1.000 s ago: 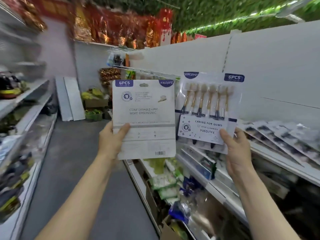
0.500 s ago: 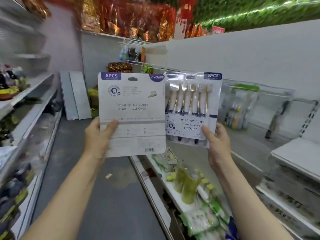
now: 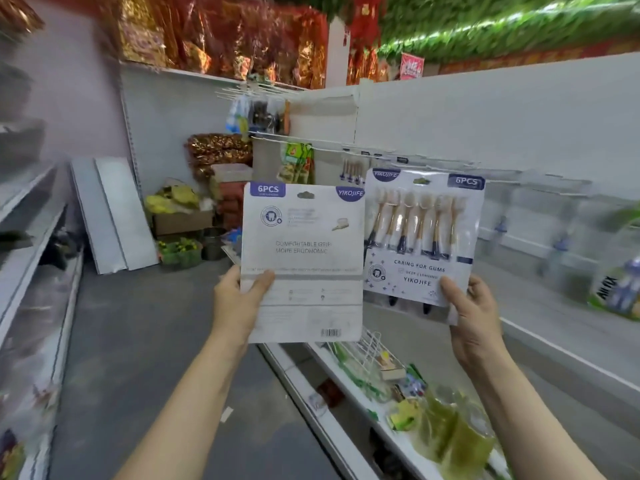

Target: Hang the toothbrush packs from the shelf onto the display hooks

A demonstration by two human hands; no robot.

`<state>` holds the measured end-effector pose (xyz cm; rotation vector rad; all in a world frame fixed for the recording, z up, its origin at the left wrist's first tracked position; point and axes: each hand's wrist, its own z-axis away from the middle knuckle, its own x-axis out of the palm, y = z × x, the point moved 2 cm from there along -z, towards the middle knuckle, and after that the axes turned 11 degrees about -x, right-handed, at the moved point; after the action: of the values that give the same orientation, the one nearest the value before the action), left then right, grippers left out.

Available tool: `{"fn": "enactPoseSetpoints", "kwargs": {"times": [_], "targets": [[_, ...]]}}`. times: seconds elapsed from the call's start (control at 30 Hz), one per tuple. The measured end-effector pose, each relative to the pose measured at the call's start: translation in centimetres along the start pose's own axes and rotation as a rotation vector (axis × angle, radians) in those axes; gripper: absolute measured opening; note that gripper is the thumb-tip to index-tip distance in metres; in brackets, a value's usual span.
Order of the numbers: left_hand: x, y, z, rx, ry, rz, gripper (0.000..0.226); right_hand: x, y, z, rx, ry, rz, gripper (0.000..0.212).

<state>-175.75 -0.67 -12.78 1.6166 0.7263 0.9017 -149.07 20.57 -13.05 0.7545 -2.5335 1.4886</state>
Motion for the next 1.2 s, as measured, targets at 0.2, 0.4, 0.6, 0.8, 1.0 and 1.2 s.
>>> {"fn": "enactPoseSetpoints", "kwargs": {"times": [0.2,0.4,0.6,0.8,1.0,1.2], "targets": [[-0.7,-3.3,-14.6,-0.011,-0.031,-0.007,0.012,7.6,10.5,-5.6,0.025,0.028,0.009,0.098],[1.9,-3.4,-29.6,-0.001,-0.097,-0.035,0.017,14.7,17.9,-14.1,0.056,0.066,0.064,0.076],[3.1,-4.5,-42.2,-0.008,-0.179,0.008,0.024,21.9,24.5,-21.6,0.05,0.072,0.118,0.056],[3.1,-7.4,-57.2,-0.011,-0.272,-0.008,0.014,29.7,31.7,-27.4,0.019,0.133,0.18,0.046],[3.8,-7.9,-70.8,-0.047,-0.434,-0.017,0.013,37.8,37.3,-31.7,-0.035,0.28,0.216,0.041],[6.4,-7.8,-79.2,-0.049,-0.559,0.003,0.019,41.1,40.1,-35.4,-0.079,0.396,0.296,0.04]]}}
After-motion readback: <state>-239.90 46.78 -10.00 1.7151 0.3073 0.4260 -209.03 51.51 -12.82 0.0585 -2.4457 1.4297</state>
